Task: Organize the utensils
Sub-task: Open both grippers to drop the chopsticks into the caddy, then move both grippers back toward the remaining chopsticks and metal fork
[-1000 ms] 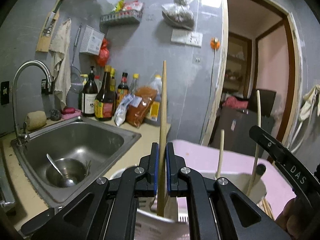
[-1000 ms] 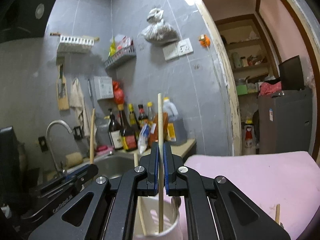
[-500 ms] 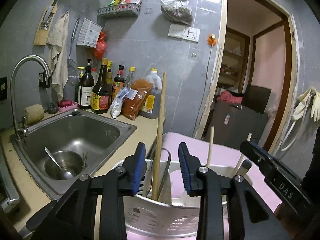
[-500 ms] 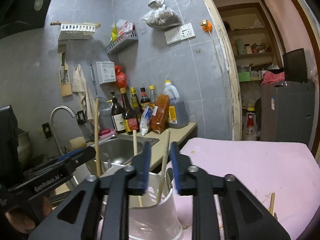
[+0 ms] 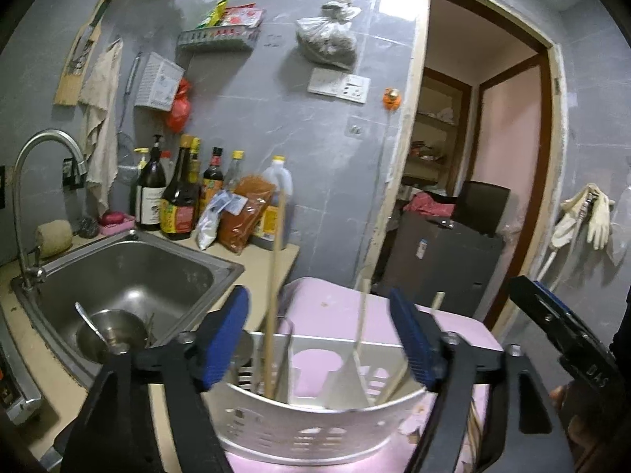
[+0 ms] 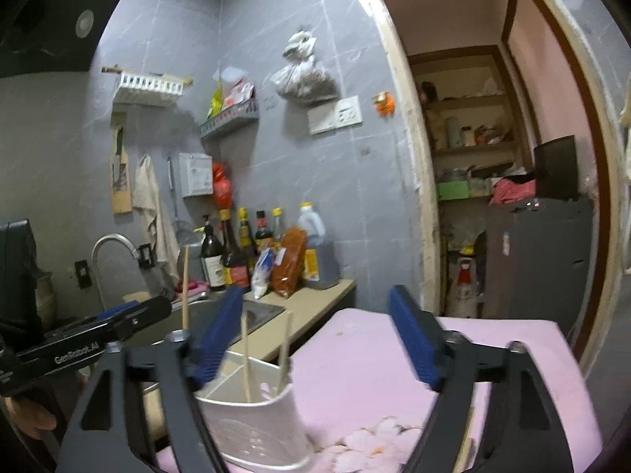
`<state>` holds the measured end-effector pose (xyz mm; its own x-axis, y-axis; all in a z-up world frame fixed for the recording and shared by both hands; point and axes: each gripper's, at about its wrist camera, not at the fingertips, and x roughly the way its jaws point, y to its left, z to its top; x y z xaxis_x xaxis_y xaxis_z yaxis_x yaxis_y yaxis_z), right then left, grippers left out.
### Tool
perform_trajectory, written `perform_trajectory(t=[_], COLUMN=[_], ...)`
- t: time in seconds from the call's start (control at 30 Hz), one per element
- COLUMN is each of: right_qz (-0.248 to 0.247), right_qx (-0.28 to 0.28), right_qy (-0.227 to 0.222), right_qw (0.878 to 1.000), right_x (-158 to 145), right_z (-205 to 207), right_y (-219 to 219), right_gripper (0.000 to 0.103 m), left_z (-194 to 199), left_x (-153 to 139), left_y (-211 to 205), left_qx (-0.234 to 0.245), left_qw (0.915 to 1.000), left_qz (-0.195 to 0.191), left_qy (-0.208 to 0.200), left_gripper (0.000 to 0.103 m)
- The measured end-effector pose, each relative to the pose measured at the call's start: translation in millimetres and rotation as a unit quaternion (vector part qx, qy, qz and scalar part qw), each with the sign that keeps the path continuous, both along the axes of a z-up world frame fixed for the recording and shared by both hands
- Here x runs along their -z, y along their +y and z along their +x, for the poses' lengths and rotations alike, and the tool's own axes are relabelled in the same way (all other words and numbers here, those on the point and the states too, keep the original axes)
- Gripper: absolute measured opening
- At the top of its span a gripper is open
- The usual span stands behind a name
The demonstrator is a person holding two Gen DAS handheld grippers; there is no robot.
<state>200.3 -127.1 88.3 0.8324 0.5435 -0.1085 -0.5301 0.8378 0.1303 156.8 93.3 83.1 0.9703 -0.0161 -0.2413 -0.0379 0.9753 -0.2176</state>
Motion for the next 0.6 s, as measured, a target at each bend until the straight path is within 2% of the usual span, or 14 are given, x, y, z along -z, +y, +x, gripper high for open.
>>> perform_trajectory(t=[0.07, 0.13, 0.23, 0.33, 0.6], right_qz=[-0.001, 0.000, -0.004, -0.007, -0.028], right_qx=[0.003, 0.013, 0.034, 0.053, 0.101], right_qy=[-0.002, -0.007, -0.011, -0.014, -0.005], right_qw=[1.000, 1.000, 0.999, 0.998, 0.995], right_x=[-3, -5, -7, -9, 1], right_z=[-4, -10, -17, -25, -38], right_y=[-13, -30, -52, -73, -117], right_gripper=[0.096, 0.103, 0.103, 0.103, 0.103], left_z=[-5, -8, -12, -16, -17], left_x=[-3, -6, -7, -6, 3], left_y=[-9, -19, -34, -48, -86], left_qx=[0.019, 0.032, 0.053, 0.072, 0.116], left_qw=[0.9998, 0.9993, 0.9982, 0.9969, 0.9926], left_qz=[0.002, 0.008, 0.016, 0.016, 0.032], left_qy=[-0.012, -0.019, -0.022, -0.027, -0.015], left_gripper=[0.078, 0.080, 0.083, 0.098, 0.098])
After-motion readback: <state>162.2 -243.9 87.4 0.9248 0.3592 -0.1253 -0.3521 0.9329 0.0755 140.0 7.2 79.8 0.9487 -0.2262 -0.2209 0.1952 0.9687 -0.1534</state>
